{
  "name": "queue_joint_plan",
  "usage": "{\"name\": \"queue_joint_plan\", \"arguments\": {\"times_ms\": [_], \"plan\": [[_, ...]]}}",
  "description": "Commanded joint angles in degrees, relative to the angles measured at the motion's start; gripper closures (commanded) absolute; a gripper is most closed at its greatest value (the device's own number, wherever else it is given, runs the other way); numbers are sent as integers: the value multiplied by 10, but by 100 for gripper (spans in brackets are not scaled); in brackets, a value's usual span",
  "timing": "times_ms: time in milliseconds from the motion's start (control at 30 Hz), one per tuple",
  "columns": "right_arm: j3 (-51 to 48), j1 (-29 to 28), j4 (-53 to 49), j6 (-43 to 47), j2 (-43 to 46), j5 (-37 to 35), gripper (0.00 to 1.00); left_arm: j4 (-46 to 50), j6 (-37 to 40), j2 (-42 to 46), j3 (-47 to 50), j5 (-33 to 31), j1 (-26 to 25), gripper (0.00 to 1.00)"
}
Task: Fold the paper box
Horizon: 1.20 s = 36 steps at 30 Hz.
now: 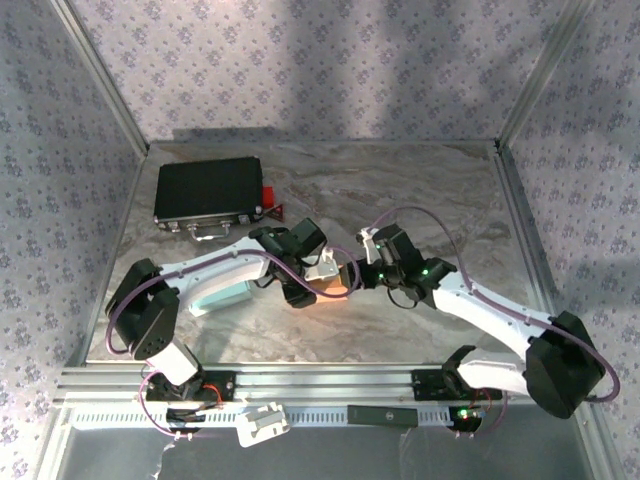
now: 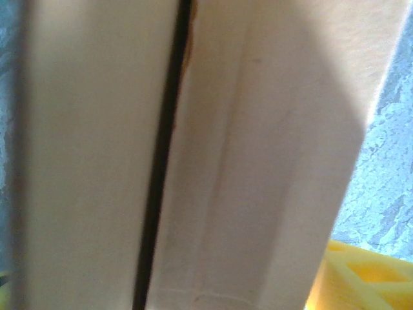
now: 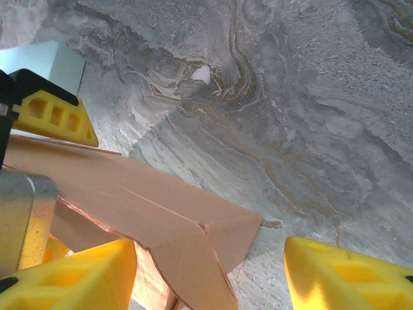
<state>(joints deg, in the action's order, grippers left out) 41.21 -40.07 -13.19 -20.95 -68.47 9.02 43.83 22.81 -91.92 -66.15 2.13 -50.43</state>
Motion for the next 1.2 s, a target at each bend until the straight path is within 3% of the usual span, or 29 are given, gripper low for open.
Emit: {"name": "queue_joint_plan", "arguments": {"times_ms": [0, 333, 600, 767, 967, 1167], "plan": [[15, -16, -27, 17, -16, -55, 39, -9, -11, 22, 4, 6, 5, 33], [18, -31, -44, 6, -34, -107, 48, -15, -13, 35, 10, 16, 12, 33], [55, -33, -85, 10, 52, -95, 43, -18, -15, 38, 14, 23, 12, 38], [84, -19, -130, 39, 28, -92, 43, -24, -14, 45, 13, 20, 14, 38], [87, -28, -139, 44, 7, -106, 46, -21, -15, 45, 15, 19, 14, 38], [97, -27, -138, 45, -1, -109, 56, -24, -16, 45, 18, 16, 15, 38]]}}
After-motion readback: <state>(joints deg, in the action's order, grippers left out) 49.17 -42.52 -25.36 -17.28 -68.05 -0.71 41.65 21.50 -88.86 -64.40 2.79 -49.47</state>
